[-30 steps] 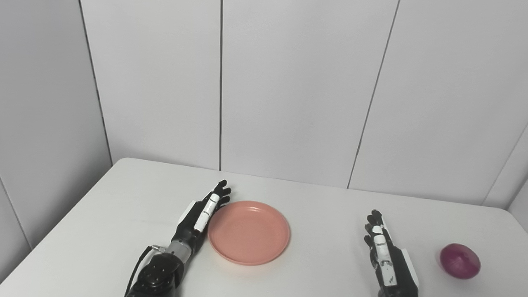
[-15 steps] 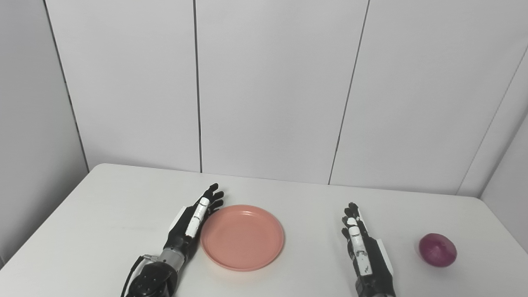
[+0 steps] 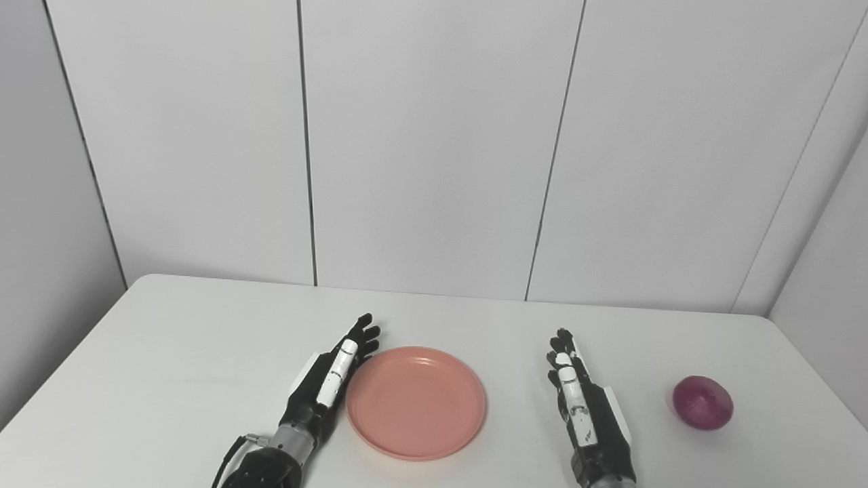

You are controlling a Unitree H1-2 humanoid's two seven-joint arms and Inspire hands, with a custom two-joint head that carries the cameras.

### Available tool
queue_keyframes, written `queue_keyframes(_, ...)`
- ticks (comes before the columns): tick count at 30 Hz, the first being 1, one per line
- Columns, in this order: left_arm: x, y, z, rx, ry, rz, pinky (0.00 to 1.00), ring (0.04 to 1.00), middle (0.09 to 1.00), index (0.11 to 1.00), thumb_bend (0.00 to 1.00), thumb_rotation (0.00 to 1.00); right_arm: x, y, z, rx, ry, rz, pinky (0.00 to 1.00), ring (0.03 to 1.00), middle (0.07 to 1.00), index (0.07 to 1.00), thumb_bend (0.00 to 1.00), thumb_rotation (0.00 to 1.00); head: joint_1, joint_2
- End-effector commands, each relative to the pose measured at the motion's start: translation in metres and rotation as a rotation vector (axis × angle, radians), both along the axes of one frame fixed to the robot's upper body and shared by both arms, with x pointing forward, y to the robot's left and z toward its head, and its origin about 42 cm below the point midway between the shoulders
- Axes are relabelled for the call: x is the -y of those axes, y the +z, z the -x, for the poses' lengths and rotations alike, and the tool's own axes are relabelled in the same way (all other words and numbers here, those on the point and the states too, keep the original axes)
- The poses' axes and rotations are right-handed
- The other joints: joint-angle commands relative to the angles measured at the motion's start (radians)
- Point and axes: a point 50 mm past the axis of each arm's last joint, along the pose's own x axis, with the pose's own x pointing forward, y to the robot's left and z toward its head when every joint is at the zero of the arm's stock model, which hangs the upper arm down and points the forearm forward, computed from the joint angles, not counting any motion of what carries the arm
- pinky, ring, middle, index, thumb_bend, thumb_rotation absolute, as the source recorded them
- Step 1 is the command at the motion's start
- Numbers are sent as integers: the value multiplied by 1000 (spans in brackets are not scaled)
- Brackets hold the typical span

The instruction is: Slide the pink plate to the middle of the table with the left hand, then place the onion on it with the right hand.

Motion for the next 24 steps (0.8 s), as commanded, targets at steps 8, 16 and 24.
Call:
queue_keyframes(8, 17, 2, 5, 17, -29, 11, 964, 956, 956, 961, 703, 1000, -13, 25, -13, 112, 1, -8, 1000, 978, 973, 984, 564, 953, -67, 7)
queue_keyframes(16, 17, 4, 8, 13, -50, 37, 969, 958, 959, 960, 695, 1000, -16, 27, -18, 118, -6, 10, 1000, 984, 985, 989, 537, 977, -94, 38)
queue_keyframes(24, 21, 7, 13, 9, -48, 35, 964, 950, 947, 946, 679, 1000, -14, 33, -21, 116, -12, 1, 1000, 998, 1000, 1000, 578, 968, -107, 61)
